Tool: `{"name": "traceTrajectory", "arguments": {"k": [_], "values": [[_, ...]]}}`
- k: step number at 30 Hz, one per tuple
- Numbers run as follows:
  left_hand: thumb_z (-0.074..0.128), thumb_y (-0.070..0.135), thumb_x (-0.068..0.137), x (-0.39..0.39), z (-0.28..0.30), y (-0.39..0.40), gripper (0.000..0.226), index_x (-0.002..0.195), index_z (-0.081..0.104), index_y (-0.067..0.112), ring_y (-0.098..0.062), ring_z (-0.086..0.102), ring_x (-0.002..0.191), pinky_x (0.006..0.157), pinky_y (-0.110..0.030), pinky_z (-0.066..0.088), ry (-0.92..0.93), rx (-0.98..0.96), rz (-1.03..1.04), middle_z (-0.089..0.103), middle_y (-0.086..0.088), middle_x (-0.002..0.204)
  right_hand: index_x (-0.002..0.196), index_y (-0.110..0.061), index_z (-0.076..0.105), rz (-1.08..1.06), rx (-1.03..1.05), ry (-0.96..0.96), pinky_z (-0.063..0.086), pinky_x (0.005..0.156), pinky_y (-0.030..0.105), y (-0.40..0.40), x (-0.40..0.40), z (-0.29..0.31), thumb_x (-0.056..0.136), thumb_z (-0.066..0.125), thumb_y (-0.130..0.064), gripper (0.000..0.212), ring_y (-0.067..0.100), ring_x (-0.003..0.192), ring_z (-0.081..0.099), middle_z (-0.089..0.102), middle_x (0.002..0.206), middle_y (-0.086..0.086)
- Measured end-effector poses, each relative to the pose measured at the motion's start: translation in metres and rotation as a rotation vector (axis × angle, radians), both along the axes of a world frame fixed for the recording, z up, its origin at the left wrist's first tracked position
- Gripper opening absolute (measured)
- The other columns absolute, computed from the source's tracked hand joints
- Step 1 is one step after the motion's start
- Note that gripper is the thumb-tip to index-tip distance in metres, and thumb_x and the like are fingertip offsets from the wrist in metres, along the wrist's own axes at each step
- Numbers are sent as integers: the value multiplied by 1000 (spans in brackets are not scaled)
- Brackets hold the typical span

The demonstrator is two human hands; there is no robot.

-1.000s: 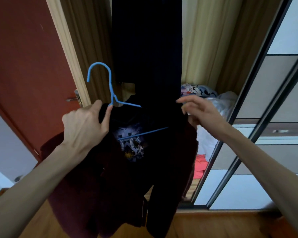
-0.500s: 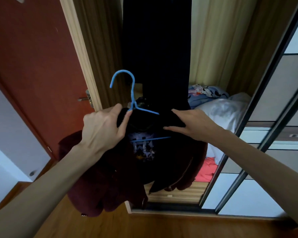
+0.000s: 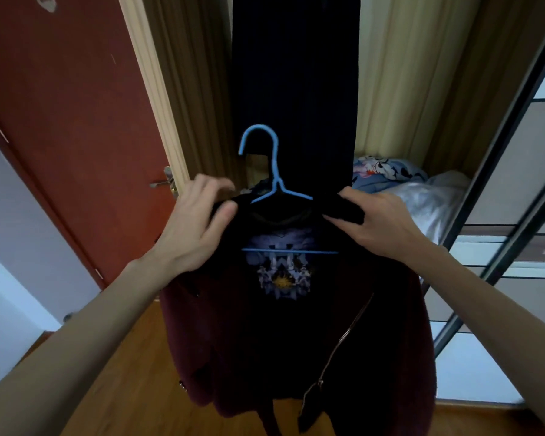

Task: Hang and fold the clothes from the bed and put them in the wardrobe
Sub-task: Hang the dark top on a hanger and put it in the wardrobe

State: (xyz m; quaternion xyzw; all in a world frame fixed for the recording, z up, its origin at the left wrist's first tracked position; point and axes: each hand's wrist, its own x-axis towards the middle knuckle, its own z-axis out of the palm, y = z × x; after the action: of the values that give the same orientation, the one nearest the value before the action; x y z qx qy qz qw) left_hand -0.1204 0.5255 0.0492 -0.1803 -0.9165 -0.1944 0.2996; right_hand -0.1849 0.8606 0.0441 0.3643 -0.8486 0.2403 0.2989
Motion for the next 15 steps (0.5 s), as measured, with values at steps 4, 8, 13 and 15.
{"name": "traceTrajectory", "arguments": {"k": [4,8,13,15], "values": [[21,50,110,-1,-6,-1,61,101,62,6,-20,62,91,86,-36,43,-198,284,173,65,-10,96,105,-24,71,-78,-64,-7,47,55,34,30,8,-1,93,68,-48,26,13,65,66,64,70,-13],[23,52,109,-13,-18,3,73,55,44,8,-23,52,47,54,-33,35,-203,256,185,51,-8,50,101,-18,72,-60,-38,-49,49,55,36,50,17,-6,94,68,-52,34,19,66,68,67,74,-9],[19,49,107,-17,-28,6,55,62,38,24,-19,46,42,49,-32,34,-80,141,47,42,5,47,96,-18,71,-159,16,-2,49,49,38,69,33,-12,94,66,-50,32,22,59,66,69,67,-1],[18,51,107,-13,-29,7,42,73,36,31,-8,42,43,52,-33,35,-39,39,54,42,8,52,94,-19,70,-219,44,41,48,46,39,72,41,-15,94,68,-50,31,26,56,65,66,62,0]]}}
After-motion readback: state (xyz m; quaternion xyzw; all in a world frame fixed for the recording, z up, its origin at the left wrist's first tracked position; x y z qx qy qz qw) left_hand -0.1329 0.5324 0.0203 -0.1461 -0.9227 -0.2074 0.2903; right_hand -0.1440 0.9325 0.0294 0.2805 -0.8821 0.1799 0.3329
